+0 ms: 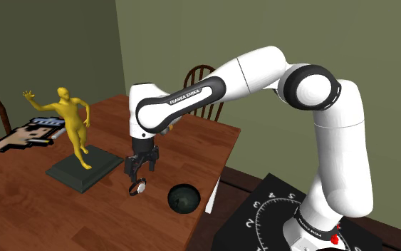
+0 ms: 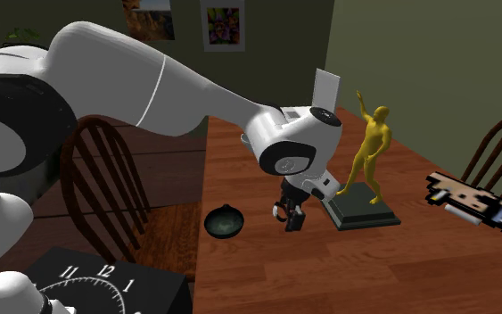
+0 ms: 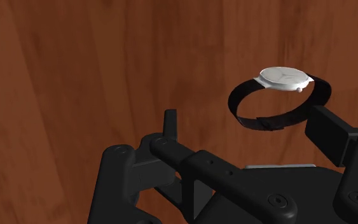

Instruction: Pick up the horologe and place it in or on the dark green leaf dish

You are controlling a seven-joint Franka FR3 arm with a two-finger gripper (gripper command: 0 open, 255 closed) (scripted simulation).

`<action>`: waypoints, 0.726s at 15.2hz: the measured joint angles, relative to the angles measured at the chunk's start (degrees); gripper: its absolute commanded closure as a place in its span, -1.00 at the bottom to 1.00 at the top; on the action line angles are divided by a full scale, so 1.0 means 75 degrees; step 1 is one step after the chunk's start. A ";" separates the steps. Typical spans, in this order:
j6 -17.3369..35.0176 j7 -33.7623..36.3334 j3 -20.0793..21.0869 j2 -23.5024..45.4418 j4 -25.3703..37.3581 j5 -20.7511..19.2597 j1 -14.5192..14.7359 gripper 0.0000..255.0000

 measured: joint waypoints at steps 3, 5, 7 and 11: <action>0.0008 -0.0002 0.0000 0.0001 -0.0005 0.0000 -0.0001 -1.00; 0.0008 -0.0002 -0.0001 0.0001 -0.0005 0.0000 -0.0001 1.00; 0.0008 -0.0002 0.0000 0.0001 -0.0005 0.0000 -0.0001 1.00; 0.0008 -0.0002 0.0000 0.0001 -0.0005 0.0000 -0.0001 1.00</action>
